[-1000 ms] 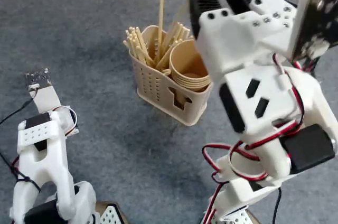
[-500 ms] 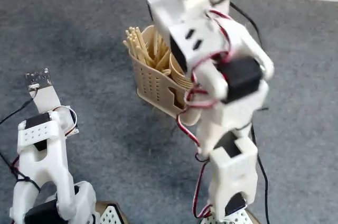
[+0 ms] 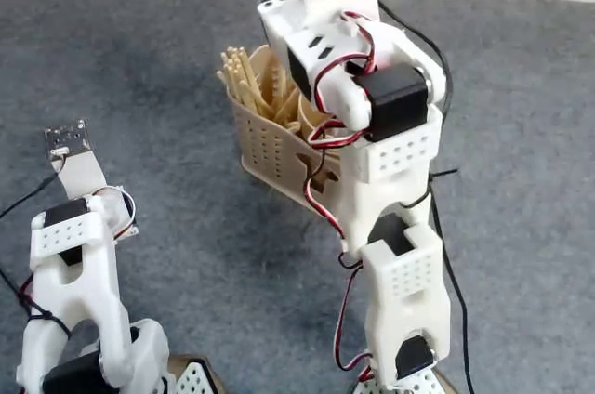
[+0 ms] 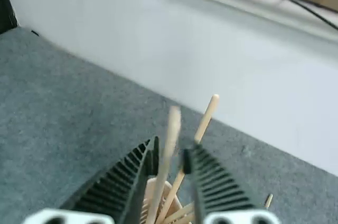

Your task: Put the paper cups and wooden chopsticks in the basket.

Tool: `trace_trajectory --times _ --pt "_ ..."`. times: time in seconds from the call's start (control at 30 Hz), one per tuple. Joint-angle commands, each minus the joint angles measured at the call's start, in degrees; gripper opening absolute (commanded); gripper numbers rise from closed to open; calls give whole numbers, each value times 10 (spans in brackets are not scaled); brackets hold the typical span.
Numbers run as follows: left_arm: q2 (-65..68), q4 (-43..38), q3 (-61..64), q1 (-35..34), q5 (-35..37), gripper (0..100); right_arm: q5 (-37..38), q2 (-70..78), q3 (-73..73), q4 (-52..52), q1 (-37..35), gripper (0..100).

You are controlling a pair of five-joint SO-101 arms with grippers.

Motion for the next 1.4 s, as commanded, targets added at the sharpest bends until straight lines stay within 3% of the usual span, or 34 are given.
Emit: trace_trajectory --times 0.0,0.2,0.53,0.73,1.07,1.37 --pt "-18 -7 0 -2 2 7 2 -11 -41 7 7 182" --pt "-17 -7 0 -2 2 7 3 -24 -69 4 36 182" --pt "-17 -7 0 -2 2 7 1 -61 -67 0 188 181" --pt "-17 -7 0 -2 2 7 -95 -2 0 -2 287 181" --pt "-17 -8 0 -2 2 7 -165 174 82 -65 296 181" --pt "-17 -22 0 -2 2 7 -164 320 82 -153 260 181"
